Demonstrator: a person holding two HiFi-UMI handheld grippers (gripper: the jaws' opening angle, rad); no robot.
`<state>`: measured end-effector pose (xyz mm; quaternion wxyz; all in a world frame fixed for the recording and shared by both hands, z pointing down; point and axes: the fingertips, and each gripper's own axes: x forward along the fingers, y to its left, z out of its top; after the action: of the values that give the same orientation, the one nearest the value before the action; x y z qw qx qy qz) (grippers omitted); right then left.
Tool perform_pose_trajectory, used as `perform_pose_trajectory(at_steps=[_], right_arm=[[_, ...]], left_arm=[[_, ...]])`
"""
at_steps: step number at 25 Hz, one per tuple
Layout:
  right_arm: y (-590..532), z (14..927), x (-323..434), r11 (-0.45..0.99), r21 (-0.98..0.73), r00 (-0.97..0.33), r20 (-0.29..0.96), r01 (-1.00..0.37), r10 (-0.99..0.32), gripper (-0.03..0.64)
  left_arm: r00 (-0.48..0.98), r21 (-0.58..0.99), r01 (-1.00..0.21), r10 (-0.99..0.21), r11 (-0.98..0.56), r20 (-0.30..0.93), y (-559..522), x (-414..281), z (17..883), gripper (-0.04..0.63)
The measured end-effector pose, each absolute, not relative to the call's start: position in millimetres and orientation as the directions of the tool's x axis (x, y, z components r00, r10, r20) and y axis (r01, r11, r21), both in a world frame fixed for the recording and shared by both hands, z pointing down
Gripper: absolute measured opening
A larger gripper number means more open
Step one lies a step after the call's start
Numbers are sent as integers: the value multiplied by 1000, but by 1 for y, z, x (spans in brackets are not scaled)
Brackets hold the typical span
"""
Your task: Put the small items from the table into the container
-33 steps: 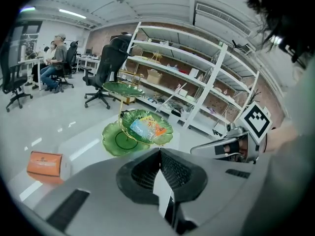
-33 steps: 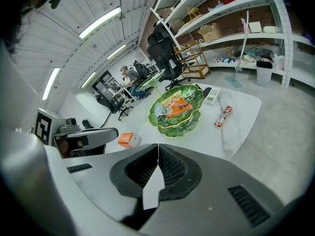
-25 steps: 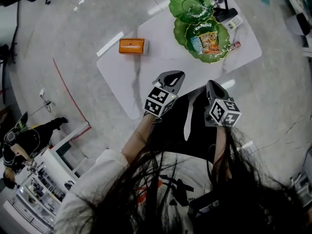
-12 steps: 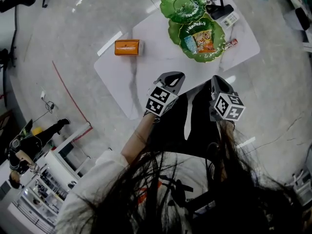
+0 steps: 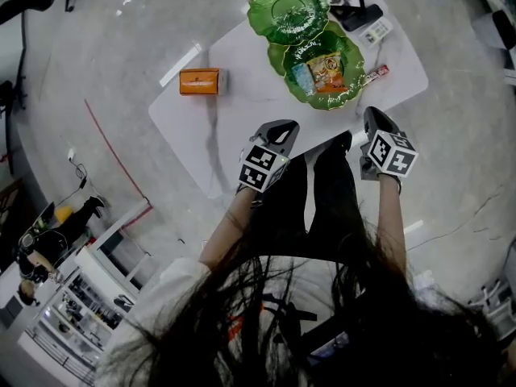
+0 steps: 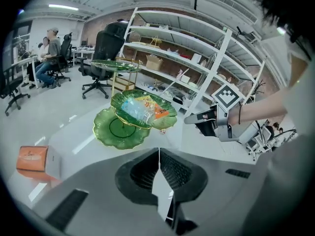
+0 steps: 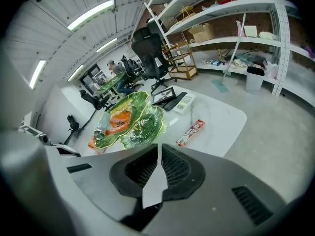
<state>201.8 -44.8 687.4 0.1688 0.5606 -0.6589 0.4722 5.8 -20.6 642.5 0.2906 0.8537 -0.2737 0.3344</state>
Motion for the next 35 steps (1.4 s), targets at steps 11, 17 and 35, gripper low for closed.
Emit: perform_pose_trajectory(at_steps=[11,17,35], right_arm=[[-94,761,251,-254,-422,-258,830,-870,-495,124],[-117,793,263,-375,-413,-209,854,-830,-477,219],[-124,823,267,-399,-177,-25,934,-900,-357,147]], left_arm=[[577,302,-720,-299,-624,760,-56,8,676,11],[565,295,-728,-299,-618,769,-64,8,682,11],[522,285,-750,-271,-597,809,-44,-17,691,11]])
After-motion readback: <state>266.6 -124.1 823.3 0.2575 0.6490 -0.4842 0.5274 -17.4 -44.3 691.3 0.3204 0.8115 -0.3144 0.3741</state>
